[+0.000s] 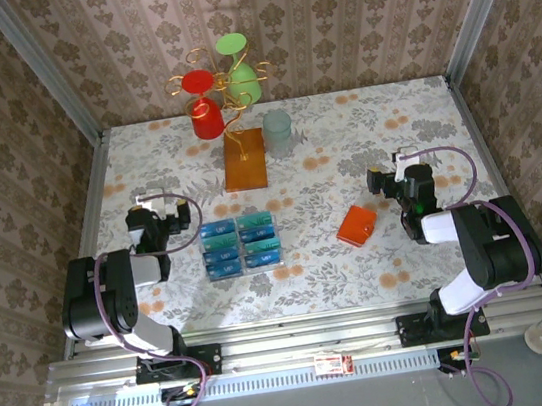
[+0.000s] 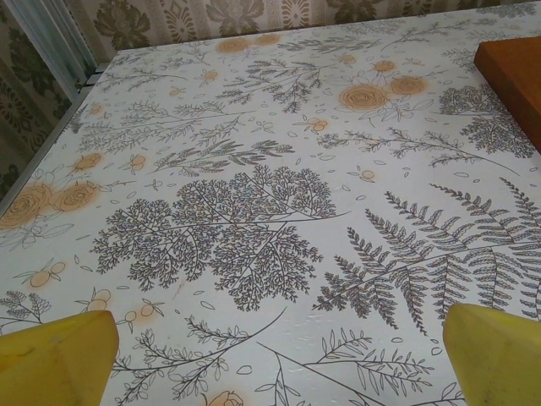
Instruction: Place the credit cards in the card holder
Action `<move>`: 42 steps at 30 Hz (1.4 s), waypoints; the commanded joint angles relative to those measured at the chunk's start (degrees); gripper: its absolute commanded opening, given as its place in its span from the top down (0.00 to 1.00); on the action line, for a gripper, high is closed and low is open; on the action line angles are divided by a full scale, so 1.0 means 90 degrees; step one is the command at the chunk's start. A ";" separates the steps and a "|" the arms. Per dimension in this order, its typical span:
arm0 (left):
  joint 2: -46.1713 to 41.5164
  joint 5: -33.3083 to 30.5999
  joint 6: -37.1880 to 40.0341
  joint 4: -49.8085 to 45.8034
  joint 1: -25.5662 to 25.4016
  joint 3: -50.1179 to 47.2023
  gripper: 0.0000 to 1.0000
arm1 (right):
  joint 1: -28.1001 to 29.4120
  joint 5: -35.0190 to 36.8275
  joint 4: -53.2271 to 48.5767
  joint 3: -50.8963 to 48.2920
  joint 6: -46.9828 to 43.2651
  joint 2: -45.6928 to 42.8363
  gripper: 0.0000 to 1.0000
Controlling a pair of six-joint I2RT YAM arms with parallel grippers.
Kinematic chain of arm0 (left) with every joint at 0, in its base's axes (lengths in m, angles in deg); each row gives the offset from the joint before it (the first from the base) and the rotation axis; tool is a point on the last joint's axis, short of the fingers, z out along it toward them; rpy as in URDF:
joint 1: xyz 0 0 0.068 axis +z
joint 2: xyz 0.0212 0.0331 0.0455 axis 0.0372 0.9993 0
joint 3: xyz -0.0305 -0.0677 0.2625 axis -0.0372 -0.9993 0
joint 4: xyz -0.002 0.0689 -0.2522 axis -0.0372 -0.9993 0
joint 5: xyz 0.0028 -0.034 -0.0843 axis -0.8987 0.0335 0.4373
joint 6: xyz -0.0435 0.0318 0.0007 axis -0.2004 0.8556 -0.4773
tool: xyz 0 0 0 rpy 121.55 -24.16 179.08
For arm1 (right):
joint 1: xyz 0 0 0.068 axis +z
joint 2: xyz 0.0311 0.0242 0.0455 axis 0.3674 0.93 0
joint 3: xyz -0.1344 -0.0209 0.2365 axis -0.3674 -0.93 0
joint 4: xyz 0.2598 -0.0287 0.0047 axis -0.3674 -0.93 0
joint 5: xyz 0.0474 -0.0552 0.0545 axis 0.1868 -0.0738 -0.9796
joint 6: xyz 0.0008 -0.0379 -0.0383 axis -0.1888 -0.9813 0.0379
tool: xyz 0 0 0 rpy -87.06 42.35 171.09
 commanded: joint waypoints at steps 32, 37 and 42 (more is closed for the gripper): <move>-0.4051 -0.1128 -0.4183 -0.8337 -0.0244 0.2026 0.00 | 0.0711 -0.1137 -0.5828 0.2230 0.3171 -0.1958 0.06; -0.5187 0.0230 -0.4674 -0.8569 -0.0451 0.1249 0.00 | 0.2238 -0.0875 -0.6641 0.2054 0.2695 -0.2525 0.11; -0.6403 0.0708 -0.5153 -0.8336 -0.0850 0.0166 0.00 | 0.4004 -0.0201 -0.6922 0.1745 0.2681 -0.2584 0.13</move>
